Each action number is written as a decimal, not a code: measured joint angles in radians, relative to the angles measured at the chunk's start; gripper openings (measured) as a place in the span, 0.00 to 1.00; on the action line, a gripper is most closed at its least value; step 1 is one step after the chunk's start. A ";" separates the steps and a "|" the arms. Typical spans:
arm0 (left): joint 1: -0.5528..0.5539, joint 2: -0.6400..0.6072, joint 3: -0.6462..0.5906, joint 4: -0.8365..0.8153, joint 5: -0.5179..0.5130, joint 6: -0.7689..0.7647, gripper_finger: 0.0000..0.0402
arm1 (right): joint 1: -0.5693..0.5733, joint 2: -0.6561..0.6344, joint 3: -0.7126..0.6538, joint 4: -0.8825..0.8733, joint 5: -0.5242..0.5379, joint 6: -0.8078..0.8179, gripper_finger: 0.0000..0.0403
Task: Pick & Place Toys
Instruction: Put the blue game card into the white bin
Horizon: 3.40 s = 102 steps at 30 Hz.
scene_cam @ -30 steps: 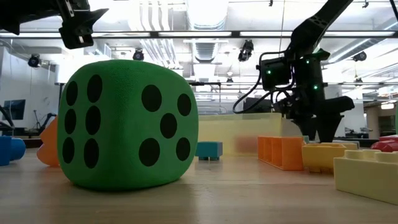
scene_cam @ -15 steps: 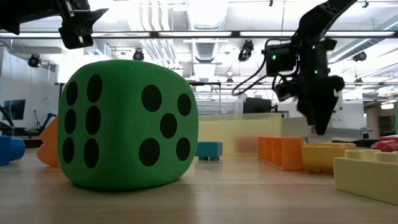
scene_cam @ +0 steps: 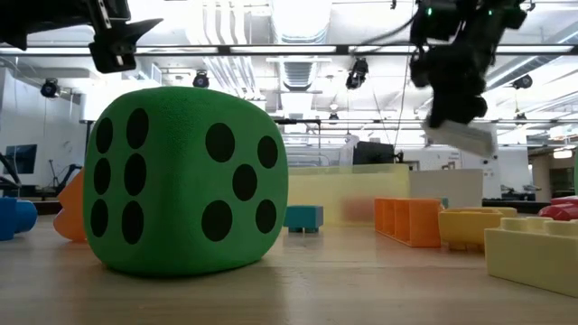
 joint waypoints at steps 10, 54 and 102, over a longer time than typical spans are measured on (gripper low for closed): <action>0.000 0.000 0.000 0.000 -0.007 -0.014 0.92 | -0.178 0.126 0.287 -0.052 0.194 -0.083 0.74; -0.001 0.000 0.000 -0.007 -0.006 -0.029 0.92 | -0.393 0.474 0.164 -0.097 0.166 -0.343 0.74; -0.002 0.000 0.000 -0.021 -0.004 -0.028 0.92 | -0.294 0.454 0.057 0.028 0.151 -0.356 0.84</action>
